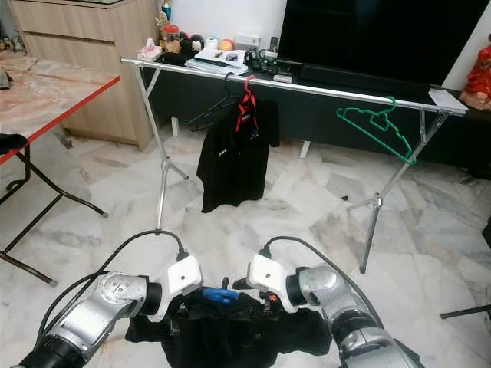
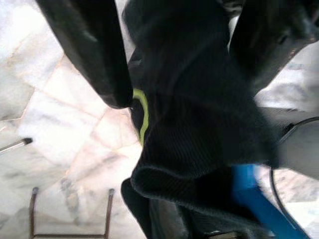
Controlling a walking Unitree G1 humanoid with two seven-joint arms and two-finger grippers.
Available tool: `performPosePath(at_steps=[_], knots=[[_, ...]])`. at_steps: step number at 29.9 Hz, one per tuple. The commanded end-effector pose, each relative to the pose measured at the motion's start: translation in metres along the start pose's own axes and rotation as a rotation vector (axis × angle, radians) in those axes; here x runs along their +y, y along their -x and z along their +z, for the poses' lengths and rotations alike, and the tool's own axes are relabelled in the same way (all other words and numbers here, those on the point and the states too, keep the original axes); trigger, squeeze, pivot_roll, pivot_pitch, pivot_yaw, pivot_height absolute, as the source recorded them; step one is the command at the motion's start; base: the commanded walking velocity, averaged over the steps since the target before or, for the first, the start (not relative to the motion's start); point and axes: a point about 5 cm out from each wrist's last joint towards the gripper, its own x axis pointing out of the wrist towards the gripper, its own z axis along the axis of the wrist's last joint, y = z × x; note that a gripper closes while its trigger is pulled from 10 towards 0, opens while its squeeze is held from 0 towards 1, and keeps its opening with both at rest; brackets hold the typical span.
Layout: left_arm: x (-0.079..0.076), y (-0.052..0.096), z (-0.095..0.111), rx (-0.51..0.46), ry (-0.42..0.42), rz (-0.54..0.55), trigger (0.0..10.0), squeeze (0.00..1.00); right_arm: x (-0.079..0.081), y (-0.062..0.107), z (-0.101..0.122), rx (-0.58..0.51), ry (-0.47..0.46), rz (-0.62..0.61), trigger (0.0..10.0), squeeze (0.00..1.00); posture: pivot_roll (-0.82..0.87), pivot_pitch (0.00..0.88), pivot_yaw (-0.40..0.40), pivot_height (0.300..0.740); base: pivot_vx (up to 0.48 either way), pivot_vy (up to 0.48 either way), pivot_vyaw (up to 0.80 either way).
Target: Hang hanger
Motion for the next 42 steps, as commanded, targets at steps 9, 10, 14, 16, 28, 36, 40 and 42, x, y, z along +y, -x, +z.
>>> performPosePath(at_steps=[9, 10, 14, 16, 28, 36, 40, 42], knots=[[0.001, 0.004, -0.006, 0.005, -0.001, 0.045, 0.0, 0.00, 0.003, 0.007, -0.008, 0.079, 0.013, 0.051, 10.0, 1.00, 0.11, 0.059, -0.117, 0.740, 0.000, 0.000, 0.00], [0.004, 0.005, -0.011, 0.012, 0.013, 0.090, 0.0, 0.00, 0.001, 0.008, -0.008, 0.077, 0.016, 0.022, 10.0, 1.00, 0.10, 0.057, -0.117, 0.740, 0.000, 0.000, 0.00], [0.011, 0.008, -0.026, -0.004, 0.092, 0.236, 0.0, 0.00, 0.000, 0.009, -0.011, 0.080, 0.003, -0.017, 10.0, 0.73, 0.11, 0.054, -0.113, 0.740, 0.000, 0.000, 0.00], [0.014, 0.012, -0.037, 0.015, 0.121, 0.318, 0.0, 0.00, 0.002, 0.010, -0.015, 0.105, 0.015, -0.025, 10.0, 0.00, 0.11, 0.051, -0.108, 0.740, 0.000, 0.000, 0.00], [0.023, 0.053, -0.097, 0.046, 0.436, 0.906, 10.0, 0.00, -0.004, 0.012, -0.040, 0.056, -0.182, -0.465, 10.0, 0.00, 0.11, 0.038, -0.088, 0.740, 0.000, 0.000, 0.00], [0.015, 0.066, -0.110, -0.071, 0.573, 1.058, 10.0, 0.00, 0.022, 0.003, -0.087, 0.096, -0.522, -0.792, 10.0, 0.00, 0.12, 0.033, -0.079, 0.740, 0.000, 0.000, 0.00], [0.016, 0.069, -0.113, -0.113, 0.631, 1.110, 10.0, 0.00, 0.036, -0.001, -0.104, 0.093, -0.696, -0.919, 10.0, 0.00, 0.11, 0.027, -0.078, 0.740, 0.000, 0.000, 0.00], [0.017, 0.073, -0.115, -0.109, 0.636, 1.154, 10.0, 0.00, 0.045, -0.002, -0.114, 0.103, -0.786, -0.978, 10.0, 0.00, 0.12, 0.026, -0.077, 0.740, 0.000, 0.000, 0.00]])
